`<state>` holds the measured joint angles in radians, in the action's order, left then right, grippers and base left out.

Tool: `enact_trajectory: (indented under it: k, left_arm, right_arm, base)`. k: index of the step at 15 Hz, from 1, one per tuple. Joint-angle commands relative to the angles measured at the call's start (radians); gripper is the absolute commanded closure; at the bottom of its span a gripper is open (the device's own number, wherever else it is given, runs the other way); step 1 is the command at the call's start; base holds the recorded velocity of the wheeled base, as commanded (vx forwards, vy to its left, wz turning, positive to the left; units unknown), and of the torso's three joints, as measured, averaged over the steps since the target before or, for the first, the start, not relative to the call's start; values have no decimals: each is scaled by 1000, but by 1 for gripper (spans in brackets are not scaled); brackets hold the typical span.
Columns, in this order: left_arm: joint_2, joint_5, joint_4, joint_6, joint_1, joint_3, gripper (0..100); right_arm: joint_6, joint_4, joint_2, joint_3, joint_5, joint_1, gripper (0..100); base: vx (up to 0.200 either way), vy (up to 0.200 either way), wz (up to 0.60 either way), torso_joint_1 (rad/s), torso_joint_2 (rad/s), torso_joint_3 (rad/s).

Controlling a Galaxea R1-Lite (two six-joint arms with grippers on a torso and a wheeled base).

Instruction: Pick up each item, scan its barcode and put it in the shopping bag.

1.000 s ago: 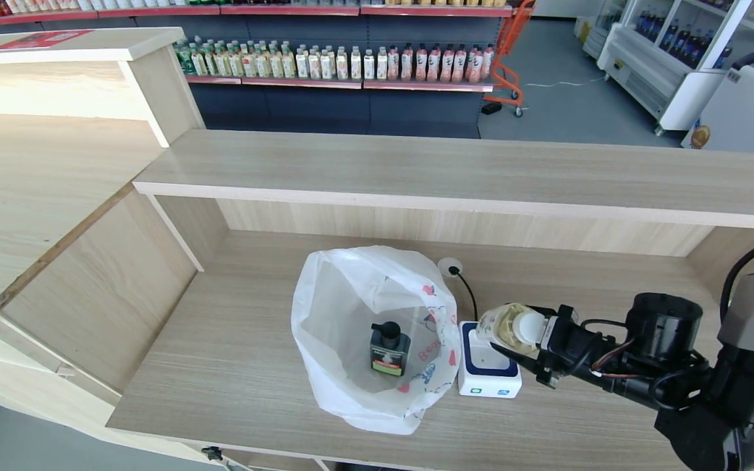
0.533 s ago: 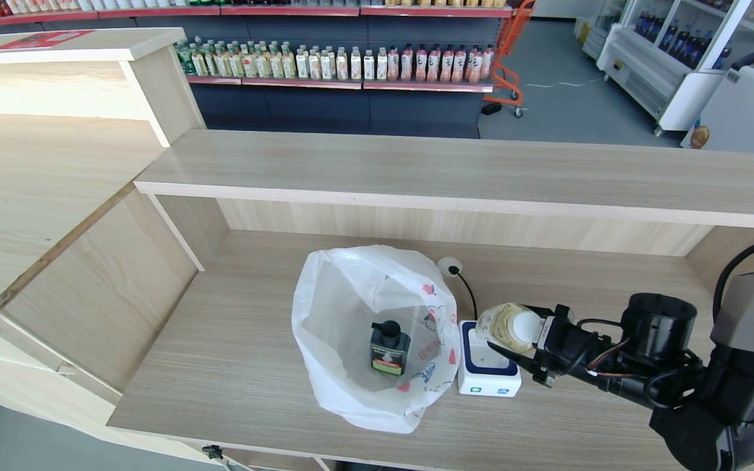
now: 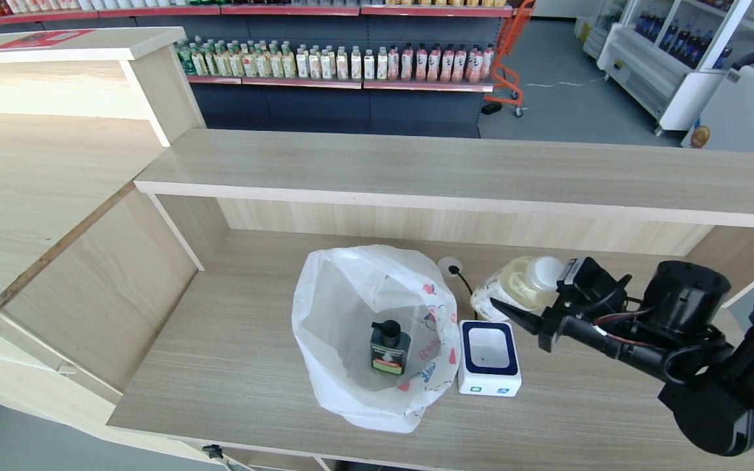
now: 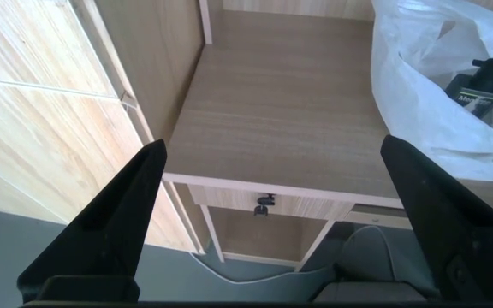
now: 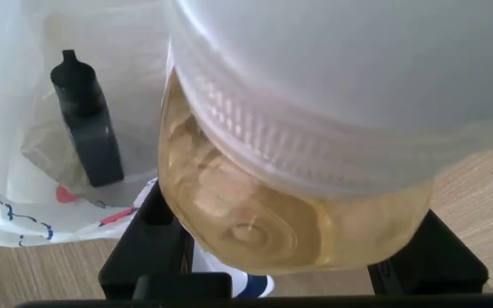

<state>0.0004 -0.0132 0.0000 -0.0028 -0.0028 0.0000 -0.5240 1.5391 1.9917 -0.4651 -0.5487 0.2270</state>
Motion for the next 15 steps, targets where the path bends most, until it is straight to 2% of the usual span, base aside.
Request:
enact_trajectory:
  k: [1, 2, 6, 7, 10, 15]
  left_arm:
    - [0, -1, 0, 0, 0, 0, 0]
    - [0, -1, 0, 0, 0, 0, 0]
    - [0, -1, 0, 0, 0, 0, 0]
    - [0, -1, 0, -2, 0, 0, 0]
    - [0, -1, 0, -2, 1, 0, 0]
    - [0, -1, 0, -2, 0, 0, 0]
  right_arm:
    - [104, -8, -99, 17, 1, 3, 100]
    - [137, -8, -106, 33, 3, 3, 100]
    - [335, -31, -133, 62, 79, 51, 100]
    - [375, -74, -137, 39, 121, 69, 100]
    - [435, -140, -119, -27, 133, 109, 100]
    - [481, -145, 22, -139, 131, 146, 100]
  base:
    - [0, 0, 0, 0, 0, 0]
    - [0, 0, 0, 0, 0, 0]
    - [0, 200, 0, 1, -1, 7]
    - [0, 0, 0, 0, 0, 0]
    - [0, 0, 0, 0, 0, 0]
    - [0, 0, 0, 0, 0, 0]
